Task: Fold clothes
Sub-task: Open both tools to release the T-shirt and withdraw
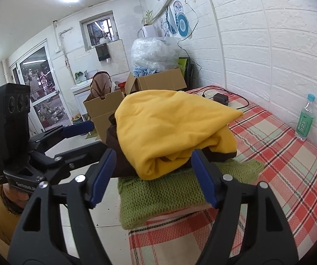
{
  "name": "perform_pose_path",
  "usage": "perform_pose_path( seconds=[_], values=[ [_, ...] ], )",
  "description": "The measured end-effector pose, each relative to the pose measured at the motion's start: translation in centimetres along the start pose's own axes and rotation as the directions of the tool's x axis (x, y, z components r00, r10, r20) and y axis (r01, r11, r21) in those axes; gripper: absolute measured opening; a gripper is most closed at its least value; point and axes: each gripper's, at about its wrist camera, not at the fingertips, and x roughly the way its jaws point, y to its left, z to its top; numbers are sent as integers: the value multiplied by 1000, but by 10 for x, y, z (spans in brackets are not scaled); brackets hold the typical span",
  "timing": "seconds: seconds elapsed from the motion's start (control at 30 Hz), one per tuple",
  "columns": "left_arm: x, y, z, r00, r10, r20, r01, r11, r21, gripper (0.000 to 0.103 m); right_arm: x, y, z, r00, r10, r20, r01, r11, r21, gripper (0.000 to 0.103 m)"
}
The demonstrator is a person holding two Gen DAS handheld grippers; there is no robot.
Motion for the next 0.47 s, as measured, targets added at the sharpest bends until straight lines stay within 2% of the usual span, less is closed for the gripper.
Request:
perform_pose_path(
  seconds=[0.47],
  values=[
    [-12,-9,-5,995,101,-11,-101,994,-43,102,-15,3,-7,1000,20,2,-20,1000,12,73]
  ],
)
